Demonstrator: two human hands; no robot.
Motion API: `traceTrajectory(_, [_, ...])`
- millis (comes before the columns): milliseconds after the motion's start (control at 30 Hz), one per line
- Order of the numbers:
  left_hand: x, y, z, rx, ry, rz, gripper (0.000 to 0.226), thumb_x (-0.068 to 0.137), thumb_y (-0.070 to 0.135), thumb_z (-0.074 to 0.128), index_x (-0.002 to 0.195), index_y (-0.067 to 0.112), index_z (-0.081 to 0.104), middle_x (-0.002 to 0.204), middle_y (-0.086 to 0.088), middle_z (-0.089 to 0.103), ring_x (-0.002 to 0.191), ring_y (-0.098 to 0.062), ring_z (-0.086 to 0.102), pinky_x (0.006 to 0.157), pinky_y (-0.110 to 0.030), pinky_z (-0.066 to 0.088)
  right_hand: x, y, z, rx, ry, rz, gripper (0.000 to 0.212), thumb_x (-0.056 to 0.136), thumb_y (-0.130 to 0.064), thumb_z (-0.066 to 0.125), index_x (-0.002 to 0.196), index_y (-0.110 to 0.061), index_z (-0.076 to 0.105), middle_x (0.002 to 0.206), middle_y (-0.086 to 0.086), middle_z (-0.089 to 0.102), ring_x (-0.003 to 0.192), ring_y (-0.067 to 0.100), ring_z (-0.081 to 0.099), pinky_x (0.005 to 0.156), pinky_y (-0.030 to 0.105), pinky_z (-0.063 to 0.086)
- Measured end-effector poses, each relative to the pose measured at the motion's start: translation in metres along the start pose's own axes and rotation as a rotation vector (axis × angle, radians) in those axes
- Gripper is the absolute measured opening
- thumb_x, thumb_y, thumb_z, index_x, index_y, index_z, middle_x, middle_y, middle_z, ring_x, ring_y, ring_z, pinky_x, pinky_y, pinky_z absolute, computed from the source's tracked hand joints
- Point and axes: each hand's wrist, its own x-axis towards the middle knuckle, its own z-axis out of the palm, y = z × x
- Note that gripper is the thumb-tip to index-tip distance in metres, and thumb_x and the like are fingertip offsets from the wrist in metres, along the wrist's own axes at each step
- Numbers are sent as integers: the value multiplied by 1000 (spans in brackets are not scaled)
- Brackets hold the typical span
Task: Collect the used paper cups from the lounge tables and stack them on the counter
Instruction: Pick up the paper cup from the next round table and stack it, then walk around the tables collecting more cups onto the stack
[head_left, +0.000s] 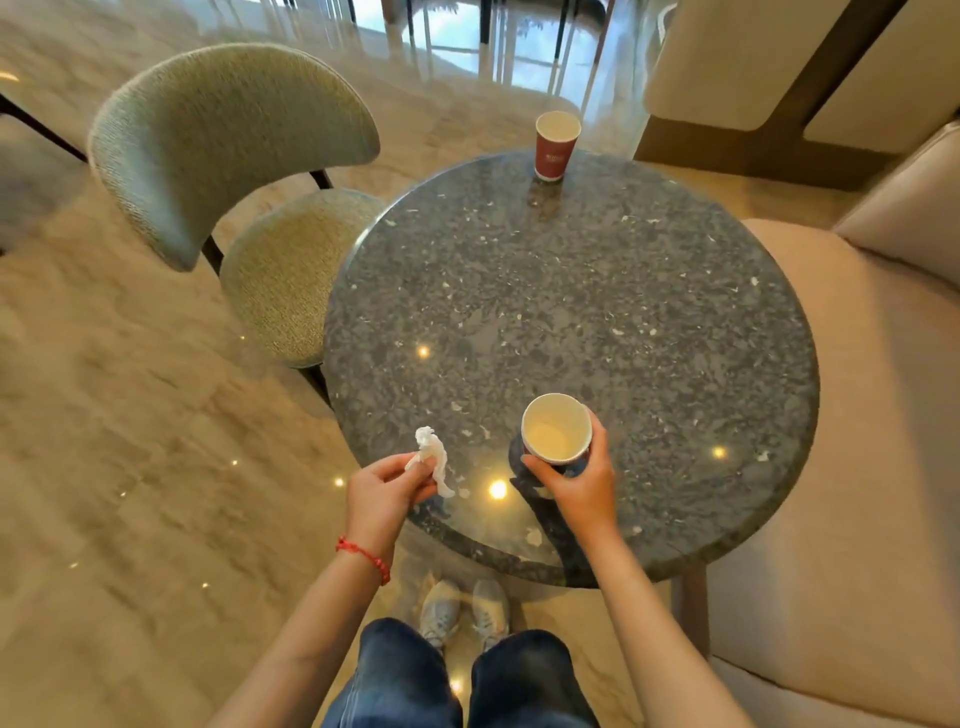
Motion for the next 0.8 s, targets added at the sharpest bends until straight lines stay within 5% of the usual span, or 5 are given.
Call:
traceTrajectory(100, [-1, -4, -3, -15, 21, -1, 8, 80, 12, 68, 75, 17, 71, 61, 5, 71, 58, -4, 66, 55, -13, 52, -2, 6, 5, 0, -4, 20, 95, 63, -24, 85, 140, -24, 30, 129, -9, 46, 118, 2, 43, 90, 5, 34])
traceTrajectory(200, [-2, -5, -5, -47, 44, -2, 7, 79, 10, 68, 76, 15, 72, 61, 4, 72, 59, -5, 67, 55, -14, 52, -1, 3, 9, 0, 17, 17, 81, 64, -23, 85, 129, -29, 37, 120, -12, 49, 112, 5, 48, 82, 2, 38])
traceTrajectory(333, [-1, -4, -13, -99, 97, 0, 11, 79, 9, 68, 74, 18, 72, 64, 2, 72, 61, -6, 67, 57, -15, 53, 2, -10, 15, 31, -36, 5, 74, 64, -22, 85, 121, -32, 39, 113, -22, 50, 103, -7, 51, 77, 2, 42])
traceTrajectory(467, [0, 1, -32, -205, 171, 2, 6, 79, 8, 69, 81, 13, 71, 70, -1, 73, 66, -8, 69, 59, -16, 54, 4, -33, 32, 50, -154, -59, 73, 64, -23, 85, 121, -30, 40, 114, -22, 50, 102, -21, 47, 79, -1, 40])
traceTrajectory(800, [-2, 11, -167, -494, 490, 34, 4, 79, 4, 67, 81, 5, 70, 68, -2, 74, 66, -11, 70, 57, -16, 54, -22, -113, 174, 19, -567, -303, 73, 60, -16, 88, 113, -40, 43, 113, -22, 53, 104, -15, 49, 81, 1, 39])
